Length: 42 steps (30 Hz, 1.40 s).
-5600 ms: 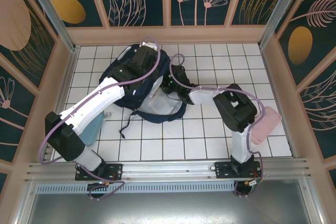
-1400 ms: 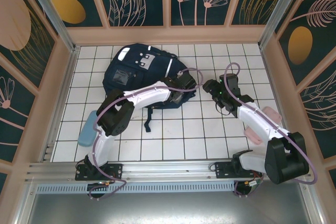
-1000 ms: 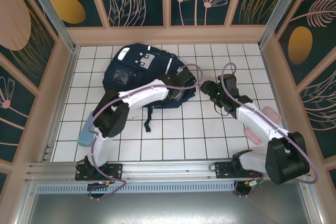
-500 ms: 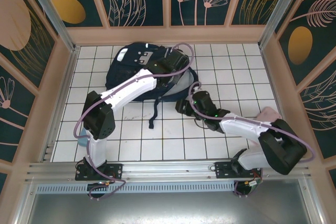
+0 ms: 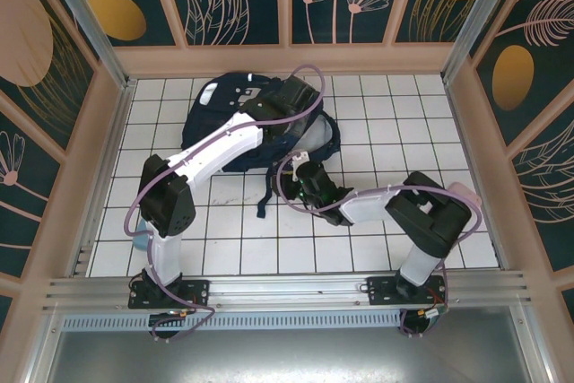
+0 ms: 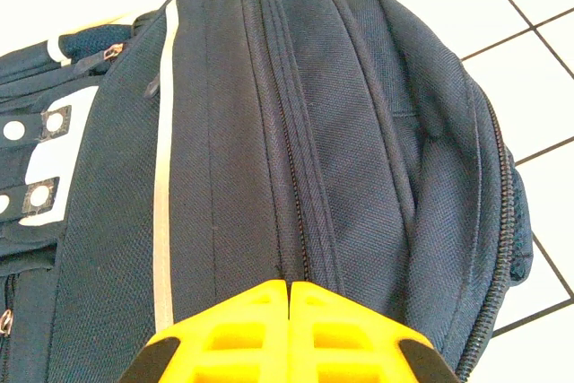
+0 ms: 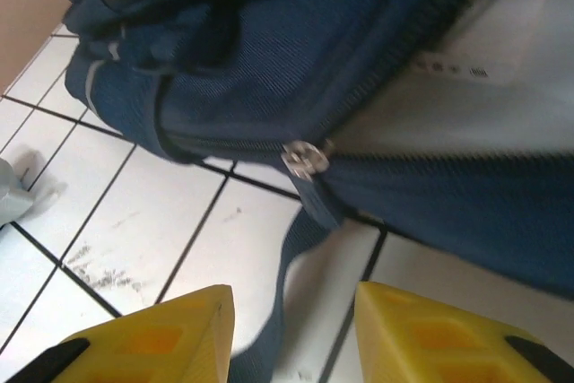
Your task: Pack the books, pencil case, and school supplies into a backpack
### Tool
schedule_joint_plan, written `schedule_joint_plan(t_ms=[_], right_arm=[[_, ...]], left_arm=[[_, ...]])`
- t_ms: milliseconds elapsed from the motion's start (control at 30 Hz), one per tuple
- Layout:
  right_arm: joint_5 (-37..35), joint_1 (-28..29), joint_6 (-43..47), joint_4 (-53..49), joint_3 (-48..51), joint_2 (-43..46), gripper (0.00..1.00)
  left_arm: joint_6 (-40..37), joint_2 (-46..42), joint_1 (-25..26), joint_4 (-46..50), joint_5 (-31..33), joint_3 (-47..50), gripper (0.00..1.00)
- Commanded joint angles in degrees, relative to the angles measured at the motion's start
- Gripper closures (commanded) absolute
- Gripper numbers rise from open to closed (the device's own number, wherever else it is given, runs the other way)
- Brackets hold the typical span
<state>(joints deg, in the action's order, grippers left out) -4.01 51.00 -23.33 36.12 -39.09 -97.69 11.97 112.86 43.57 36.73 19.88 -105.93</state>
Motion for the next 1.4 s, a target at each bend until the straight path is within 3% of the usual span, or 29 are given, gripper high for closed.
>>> schedule_joint_plan(t_ms=[0, 233, 367, 667, 967, 1067, 1233, 1367], right_arm=[[-3.18, 1.02, 3.43, 8.69, -2.87, -3.60, 0.60], [-10.85, 1.20, 2.94, 10.87, -6.37, -8.97, 0.64], [-11.29, 1.20, 3.10, 9.78, -8.01, -9.59, 0.69], [-10.84, 1.03, 1.91, 7.26, -4.15, -4.40, 1.00], [-15.86, 0.16, 3.40, -1.78, 2.18, 4.13, 1.00], [-11.58, -1.12, 3.71, -2.91, 2.63, 4.97, 1.00], [-3.50, -0.35, 3.49, -3.69, -1.07, 0.94, 0.68], [-3.65, 0.55, 1.56, -2.88, -4.07, -3.24, 0.61]], left_arm=[[-0.54, -2.18, -0.42, -3.34, -0.14, -4.27, 1.00], [-0.47, -1.73, -0.68, -2.37, -0.55, -5.47, 1.00], [-0.50, -1.68, -0.73, -1.98, -1.00, -5.34, 1.00], [-0.37, -1.59, -0.90, -1.86, -0.54, -4.42, 1.00], [-0.45, -2.68, -0.95, -3.04, 0.42, -0.98, 1.00], [-0.52, -3.18, -1.06, -3.48, -0.15, 0.02, 1.00], [-0.80, -2.83, -1.11, -3.53, -0.44, -2.09, 1.00], [-1.06, -2.71, -1.11, -3.29, -0.28, -3.13, 1.00]])
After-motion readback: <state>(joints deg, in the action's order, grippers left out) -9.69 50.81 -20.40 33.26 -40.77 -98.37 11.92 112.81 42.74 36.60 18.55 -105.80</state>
